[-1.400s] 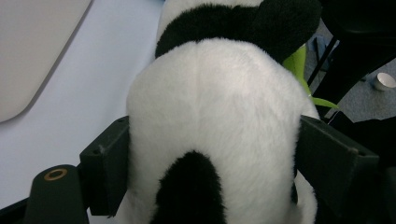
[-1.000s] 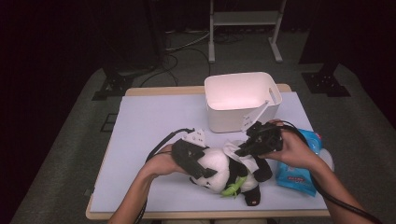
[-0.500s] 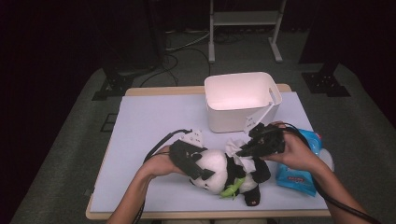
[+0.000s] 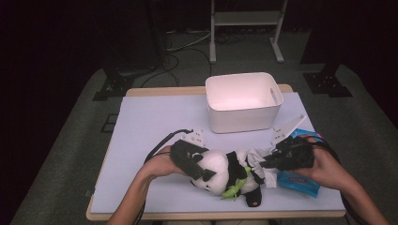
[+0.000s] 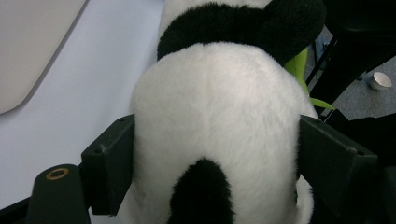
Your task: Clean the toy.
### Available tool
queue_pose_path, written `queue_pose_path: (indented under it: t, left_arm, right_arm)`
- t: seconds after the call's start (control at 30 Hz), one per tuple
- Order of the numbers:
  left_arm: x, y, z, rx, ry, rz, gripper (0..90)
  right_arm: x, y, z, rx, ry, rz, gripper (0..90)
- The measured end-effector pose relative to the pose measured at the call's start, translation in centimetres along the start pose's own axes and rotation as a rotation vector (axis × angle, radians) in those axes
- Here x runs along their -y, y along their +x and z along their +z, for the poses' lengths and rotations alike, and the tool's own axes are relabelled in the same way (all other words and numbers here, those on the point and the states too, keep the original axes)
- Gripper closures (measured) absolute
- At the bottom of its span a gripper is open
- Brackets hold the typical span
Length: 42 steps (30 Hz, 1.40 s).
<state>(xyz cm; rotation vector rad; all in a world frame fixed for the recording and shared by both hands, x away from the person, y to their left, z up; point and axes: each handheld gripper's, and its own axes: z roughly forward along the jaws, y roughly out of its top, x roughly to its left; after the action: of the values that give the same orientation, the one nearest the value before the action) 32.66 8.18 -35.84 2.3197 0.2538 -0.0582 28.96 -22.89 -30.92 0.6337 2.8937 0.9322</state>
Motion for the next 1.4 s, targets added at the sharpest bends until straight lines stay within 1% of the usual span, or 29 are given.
queue_pose_path:
  t: [0.07, 0.17, 0.23, 0.4, 0.43, 0.47, 0.57, 0.6, 0.67, 0.77, 0.83, 0.9, 0.97, 1.03, 1.13, 1.2, 1.27, 1.3, 1.4]
  left_arm:
    - [0.0, 0.0, 0.0, 0.000, -0.001, 0.000, 18.4]
    - [0.1, 0.1, 0.0, 0.002, 0.002, -0.001, 18.5]
    - [0.1, 0.1, 0.0, 0.002, 0.003, 0.000, 18.4]
    - [-0.1, 0.1, 0.0, 0.000, 0.014, 0.009, 18.5]
    - [-0.2, 0.1, 0.0, -0.001, 0.017, 0.008, 18.5]
    - [-0.3, 0.0, 0.0, -0.001, 0.023, 0.015, 18.5]
    - [-0.5, -0.1, 0.0, -0.003, 0.026, 0.021, 18.6]
    - [-0.6, -0.1, 0.0, -0.004, 0.025, 0.021, 18.7]
    - [-0.7, -0.1, 0.0, -0.005, 0.026, 0.023, 18.7]
    - [-0.9, -0.2, 0.0, -0.004, 0.021, 0.023, 18.7]
    - [-0.9, -0.2, 0.0, -0.004, 0.021, 0.025, 18.7]
    - [-0.9, -0.1, 0.0, -0.004, 0.019, 0.024, 18.7]
    - [-0.7, -0.1, 0.0, -0.002, 0.022, 0.014, 18.6]
    - [-0.4, 0.0, 0.1, 0.004, 0.023, 0.002, 18.0]
    - [-0.4, 0.1, 0.3, 0.013, 0.017, -0.019, 10.2]
    - [-0.6, 0.1, 0.6, 0.014, 0.019, -0.040, 7.1]
    - [-0.8, 0.0, 0.8, 0.019, 0.021, -0.047, 4.1]
    - [-0.9, 0.1, 0.9, 0.024, 0.025, -0.046, 4.0]
    - [-1.2, 0.3, 1.4, 0.041, 0.050, -0.065, 2.6]
  right_arm:
    - [0.5, 0.0, -0.3, -0.003, 0.000, 0.014, 81.4]
    - [1.1, -0.1, -0.5, 0.004, 0.000, 0.020, 81.5]
    - [1.4, -0.1, -0.7, 0.011, 0.005, 0.034, 81.5]
    - [1.5, -0.5, -0.9, 0.026, 0.011, 0.042, 81.2]
    - [1.4, -0.5, -0.9, 0.030, 0.010, 0.039, 81.2]
    - [1.2, -0.6, -0.8, 0.032, 0.008, 0.037, 81.2]
    - [0.3, -1.0, -0.6, 0.041, -0.003, 0.021, 81.5]
    - [-0.1, -1.1, -0.4, 0.034, -0.002, 0.019, 81.5]
    - [-0.8, -1.3, -0.1, 0.038, 0.002, 0.006, 81.5]
    - [-2.3, -1.4, 0.7, 0.020, 0.004, -0.008, 81.5]
    - [-3.1, -1.4, 1.2, 0.018, 0.009, -0.022, 81.5]
    - [-3.8, -1.5, 1.5, 0.016, 0.003, -0.026, 81.5]
    - [-4.0, -1.6, 1.9, 0.008, 0.000, -0.028, 81.7]
    - [-4.0, -1.5, 2.3, 0.016, 0.009, -0.026, 82.1]
    - [-3.6, -1.2, 2.6, 0.010, 0.007, -0.027, 82.4]
    - [-3.4, -1.2, 2.5, 0.012, -0.002, -0.023, 82.5]
    - [-3.1, -1.0, 2.5, 0.010, -0.013, -0.017, 82.8]
    - [-3.0, -0.9, 2.5, 0.006, -0.016, -0.018, 82.9]
    - [-2.7, -0.6, 2.5, 0.005, -0.020, -0.018, 83.1]
